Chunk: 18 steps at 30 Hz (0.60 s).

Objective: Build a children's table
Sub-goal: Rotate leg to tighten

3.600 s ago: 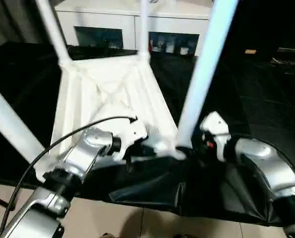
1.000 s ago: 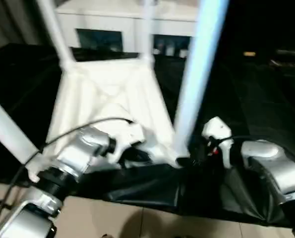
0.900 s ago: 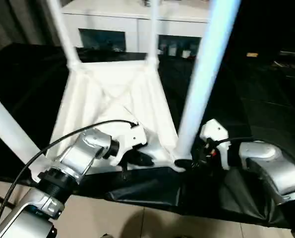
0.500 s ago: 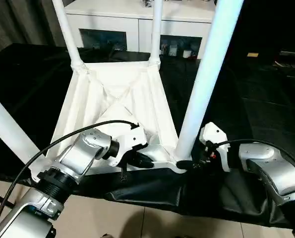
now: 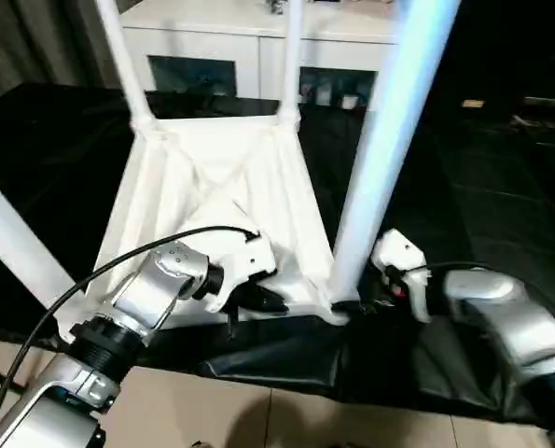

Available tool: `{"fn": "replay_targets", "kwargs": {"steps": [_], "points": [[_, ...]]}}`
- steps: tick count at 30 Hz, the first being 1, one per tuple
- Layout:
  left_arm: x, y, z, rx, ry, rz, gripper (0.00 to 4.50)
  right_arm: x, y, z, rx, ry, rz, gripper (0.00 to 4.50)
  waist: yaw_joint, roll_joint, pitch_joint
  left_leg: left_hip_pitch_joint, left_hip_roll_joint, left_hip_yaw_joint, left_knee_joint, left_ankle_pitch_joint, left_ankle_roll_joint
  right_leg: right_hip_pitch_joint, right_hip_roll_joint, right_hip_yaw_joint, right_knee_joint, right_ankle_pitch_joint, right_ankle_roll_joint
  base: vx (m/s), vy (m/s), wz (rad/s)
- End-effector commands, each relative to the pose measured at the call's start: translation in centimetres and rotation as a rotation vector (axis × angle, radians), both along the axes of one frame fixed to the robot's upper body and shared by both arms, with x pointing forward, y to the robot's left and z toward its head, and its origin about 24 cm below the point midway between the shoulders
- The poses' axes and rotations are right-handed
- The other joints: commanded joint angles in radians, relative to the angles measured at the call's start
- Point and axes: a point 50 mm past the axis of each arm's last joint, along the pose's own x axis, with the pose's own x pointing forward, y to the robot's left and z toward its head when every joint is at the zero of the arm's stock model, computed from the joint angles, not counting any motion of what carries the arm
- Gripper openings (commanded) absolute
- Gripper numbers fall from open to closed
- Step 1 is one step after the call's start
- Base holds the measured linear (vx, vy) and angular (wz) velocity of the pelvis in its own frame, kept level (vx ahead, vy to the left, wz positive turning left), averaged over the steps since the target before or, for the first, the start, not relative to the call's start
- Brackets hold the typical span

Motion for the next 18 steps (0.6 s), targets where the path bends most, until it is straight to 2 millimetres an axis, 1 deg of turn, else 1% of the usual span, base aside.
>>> {"fn": "replay_targets", "kwargs": {"steps": [1, 2, 3, 4, 5, 6, 7, 8, 9, 10, 11, 12, 13, 14, 15, 17, 18], "points": [[0.9, -0.8, 0.1, -0.028, -0.025, 0.09, 0.0, 1.1, 0.1, 0.6, 0.04, -0.034, -0.119, 2.6, -0.006, -0.012, -0.058, 0.015, 0.008, -0.012, -0.083, -0.351, 0.002, 0.04, -0.013, 0.01, -0.074, -0.447, -0.161, 0.0, 0.0, 0.0], [1.5, -1.3, -0.2, -0.035, -0.036, 0.167, 0.0, 1.4, 0.4, 0.0, 0.049, -0.023, -0.2, 2.59, -0.012, -0.016, -0.056, 0.016, 0.007, -0.009, -0.08, -0.362, 0.002, 0.033, -0.012, 0.011, -0.079, -0.463, -0.155, 0.0, 0.0, 0.0], [1.5, -1.3, -0.2, -0.035, -0.036, 0.167, 0.0, 1.4, 0.4, 0.0, 0.049, -0.023, -0.2, 2.59, -0.017, -0.017, -0.055, 0.016, 0.003, -0.009, -0.079, -0.366, 0.002, 0.033, -0.011, 0.009, -0.083, -0.479, -0.151, 0.0, 0.0, 0.0], [2.1, -1.8, -0.5, -0.041, -0.046, 0.242, 0.0, 1.7, 0.8, -0.6, 0.04, -0.014, -0.271, 2.59, -0.021, -0.018, -0.058, 0.014, 0.003, -0.01, -0.078, -0.36, 0.002, 0.036, -0.012, 0.009, -0.084, -0.487, -0.143, 0.0, 0.0, 0.0], [2.2, -2.1, -0.6, -0.044, -0.049, 0.267, 0.0, 1.7, 1.0, -0.8, 0.033, -0.01, -0.295, 2.59, -0.021, -0.017, -0.057, 0.012, 0.002, -0.012, -0.078, -0.355, 0.002, 0.036, -0.013, 0.007, -0.083, -0.492, -0.139, 0.0, 0.0, 0.0], [2.9, -3.1, -0.8, -0.047, -0.065, 0.354, 0.0, 2.2, 1.3, -1.8, 0.001, 0.013, -0.432, 2.59, -0.028, -0.019, -0.056, 0.008, -0.002, -0.01, -0.078, -0.348, 0.005, 0.034, -0.009, 0.007, -0.087, -0.501, -0.126, 0.0, 0.0, 0.0], [3.2, -3.8, -0.9, -0.047, -0.079, 0.397, 0.0, 2.5, 1.4, -2.4, -0.018, 0.038, -0.539, 2.59, -0.028, -0.014, -0.057, 0.012, -0.002, -0.011, -0.077, -0.349, 0.0, 0.032, -0.011, 0.007, -0.087, -0.505, -0.128, 0.0, 0.0, 0.0], [3.3, -4.3, -0.9, -0.046, -0.088, 0.421, 0.0, 2.7, 1.4, -2.9, -0.031, 0.057, -0.607, 2.59, -0.032, -0.017, -0.06, 0.014, -0.004, -0.013, -0.075, -0.354, -0.005, 0.032, -0.011, 0.003, -0.09, -0.522, -0.12, 0.0, 0.0, 0.0], [3.6, -4.8, -1.0, -0.03, -0.11, 0.451, 0.0, 3.0, 1.6, -3.3, -0.025, 0.076, -0.695, 2.59, -0.035, -0.018, -0.059, 0.012, -0.006, -0.013, -0.076, -0.353, -0.003, 0.034, -0.01, 0.003, -0.092, -0.527, -0.115, 0.0, 0.0, 0.0], [3.7, -5.3, -1.0, -0.016, -0.131, 0.467, 0.0, 3.2, 2.0, -3.6, -0.004, 0.101, -0.759, 2.59, -0.038, -0.016, -0.057, 0.015, -0.005, -0.013, -0.075, -0.368, -0.001, 0.029, -0.011, 0.001, -0.099, -0.556, -0.103, 0.0, 0.0, 0.0], [3.7, -5.9, -1.1, -0.008, -0.14, 0.474, 0.0, 3.4, 2.4, -3.8, 0.01, 0.111, -0.824, 2.59, -0.042, -0.014, -0.057, 0.016, -0.007, -0.013, -0.074, -0.374, 0.001, 0.026, -0.011, 0.0, -0.101, -0.566, -0.101, 0.0, 0.0, 0.0], [3.7, -6.3, -1.2, -0.003, -0.146, 0.48, 0.0, 3.5, 2.7, -3.9, 0.017, 0.118, -0.871, 2.59, -0.046, -0.012, -0.059, 0.016, -0.007, -0.016, -0.074, -0.38, 0.002, 0.027, -0.012, -0.003, -0.104, -0.573, -0.094, 0.0, 0.0, 0.0], [3.7, -6.8, -1.2, 0.007, -0.167, 0.483, 0.0, 3.7, 3.3, -3.9, 0.007, 0.102, -0.898, 2.59, -0.048, -0.014, -0.06, 0.014, -0.007, -0.017, -0.076, -0.377, 0.004, 0.029, -0.011, -0.004, -0.103, -0.563, -0.088, 0.0, 0.0, 0.0], [3.7, -6.8, -1.2, 0.007, -0.167, 0.483, 0.0, 3.7, 3.3, -3.9, 0.007, 0.102, -0.898, 2.59, -0.049, -0.012, -0.06, 0.013, -0.006, -0.017, -0.077, -0.381, 0.005, 0.027, -0.009, -0.004, -0.103, -0.551, -0.086, 0.0, 0.0, 0.0], [3.8, -7.1, -1.3, 0.009, -0.18, 0.485, 0.0, 3.9, 3.9, -3.7, 0.005, 0.081, -0.893, 2.59, -0.049, -0.013, -0.06, 0.012, -0.006, -0.017, -0.079, -0.383, 0.005, 0.029, -0.009, -0.004, -0.103, -0.543, -0.086, 0.0, 0.0, 0.0], [3.7, -7.4, -1.3, 0.02, -0.203, 0.471, 0.0, 4.1, 4.9, -3.2, 0.008, 0.042, -0.854, 2.59, -0.049, -0.011, -0.061, 0.013, -0.004, -0.016, -0.08, -0.393, 0.01, 0.029, -0.009, -0.003, -0.102, -0.518, -0.093, 0.0, 0.0, 0.0], [3.7, -7.5, -1.3, 0.024, -0.207, 0.464, 0.0, 4.2, 5.2, -3.1, 0.011, 0.031, -0.837, 2.59, -0.048, -0.011, -0.061, 0.011, -0.003, -0.017, -0.082, -0.394, 0.013, 0.032, -0.01, -0.003, -0.1, -0.506, -0.097, 0.0, 0.0, 0.0]]}}
